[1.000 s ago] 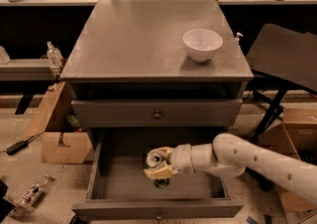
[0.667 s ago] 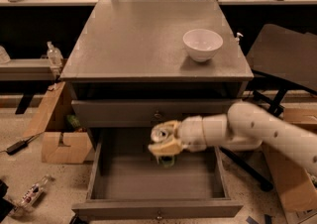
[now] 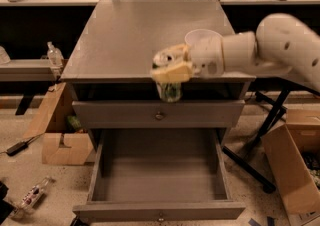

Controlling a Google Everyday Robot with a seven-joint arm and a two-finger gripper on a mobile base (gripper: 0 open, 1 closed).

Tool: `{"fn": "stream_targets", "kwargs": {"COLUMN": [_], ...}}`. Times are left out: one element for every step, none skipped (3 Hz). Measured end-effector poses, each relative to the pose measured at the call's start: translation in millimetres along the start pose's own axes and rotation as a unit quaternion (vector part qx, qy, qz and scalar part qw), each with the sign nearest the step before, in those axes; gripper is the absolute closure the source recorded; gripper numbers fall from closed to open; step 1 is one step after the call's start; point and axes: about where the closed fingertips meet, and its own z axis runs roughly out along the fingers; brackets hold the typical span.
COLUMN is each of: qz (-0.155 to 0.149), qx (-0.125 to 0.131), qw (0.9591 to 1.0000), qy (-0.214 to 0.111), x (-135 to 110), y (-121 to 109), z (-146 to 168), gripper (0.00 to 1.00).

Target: Pick green can from middle drawer and place on counter

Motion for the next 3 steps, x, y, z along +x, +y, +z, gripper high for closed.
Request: {"fn": "stream_targets", "kwargs": {"qz": [-0.021, -0.029, -0.012], "qx": [0.028, 0.066, 0.121], "qw": [0.9988, 0.9954, 0.99], "qy": [-0.034, -0.062, -0.072], "x": [-71, -104, -97], "y": [-37, -73, -122], "z": [11, 50, 117], "gripper": [1.0, 1.0, 1.0]}}
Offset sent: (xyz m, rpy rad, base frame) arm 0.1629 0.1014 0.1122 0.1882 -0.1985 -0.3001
